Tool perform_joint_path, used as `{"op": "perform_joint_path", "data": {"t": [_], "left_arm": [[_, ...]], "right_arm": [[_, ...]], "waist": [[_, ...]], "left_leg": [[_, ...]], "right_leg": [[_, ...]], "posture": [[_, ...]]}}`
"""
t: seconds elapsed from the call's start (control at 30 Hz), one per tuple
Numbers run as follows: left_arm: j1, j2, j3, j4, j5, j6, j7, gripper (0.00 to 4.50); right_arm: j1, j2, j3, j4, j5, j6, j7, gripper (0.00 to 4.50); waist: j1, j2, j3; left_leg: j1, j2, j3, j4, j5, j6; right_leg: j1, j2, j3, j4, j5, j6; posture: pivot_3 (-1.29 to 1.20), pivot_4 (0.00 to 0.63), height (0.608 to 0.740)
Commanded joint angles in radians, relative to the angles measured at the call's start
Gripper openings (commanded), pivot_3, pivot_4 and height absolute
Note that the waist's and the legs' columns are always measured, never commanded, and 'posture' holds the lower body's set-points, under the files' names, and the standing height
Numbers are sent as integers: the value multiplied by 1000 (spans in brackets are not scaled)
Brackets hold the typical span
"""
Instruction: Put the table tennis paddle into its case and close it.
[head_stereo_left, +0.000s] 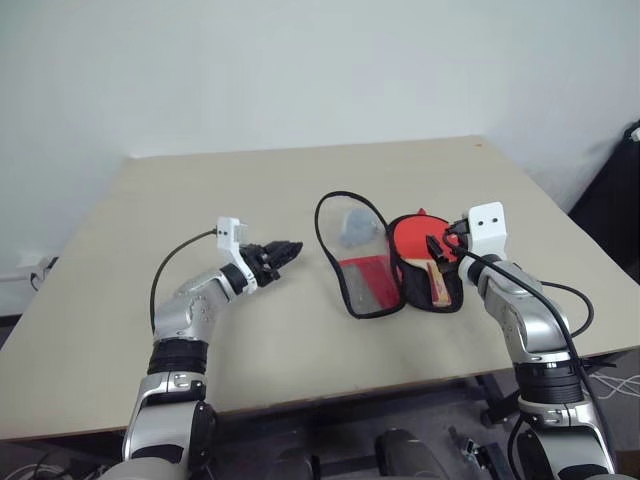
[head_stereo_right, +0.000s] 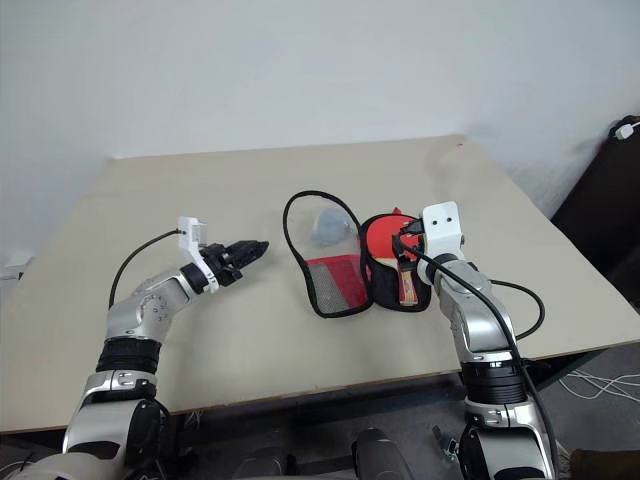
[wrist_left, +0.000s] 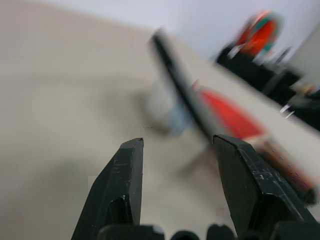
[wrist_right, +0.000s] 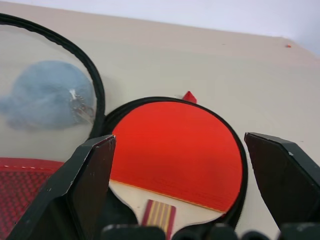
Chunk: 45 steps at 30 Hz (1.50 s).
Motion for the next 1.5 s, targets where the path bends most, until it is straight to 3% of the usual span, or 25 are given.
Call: {"op": "perform_joint_path", "data": {"t": [0.03,0.23,0.43,0.93,1.5], "left_arm": [[-70,-1,-50,32,67,-4,26,2286],[-145,-51,-173,124,185,-49,13,2286],[-183,-112,-226,132,201,-70,-77,2286],[-156,-215,-223,-81,68,57,-217,2286],[-257,-330,-340,147,215,-58,-215,2286]], "right_arm": [[-31,-2,-10,-22,-12,-28,1,4459],[-23,8,-13,-28,-17,-30,-5,4459],[-6,16,-20,-43,-22,-24,-19,4459],[-25,18,-86,-9,-31,-54,-103,4459],[-52,42,-202,9,-40,-142,-240,4459]], "waist": [[0,0,0],[1,0,0],[0,-1,0],[0,-1,0],[0,-1,1]], "left_leg": [[0,0,0,0,0,0],[0,0,0,0,0,0],[-1,0,0,-1,0,0],[-1,0,0,-2,0,0],[0,-1,0,-2,0,0]], "right_leg": [[0,0,0,0,0,0],[0,0,0,0,0,0],[0,0,0,0,0,0],[0,0,0,-1,0,0],[0,0,0,-1,0,0]], "posture": [[0,0,740],[0,0,740],[0,0,740],[0,0,740],[0,0,740]]}}
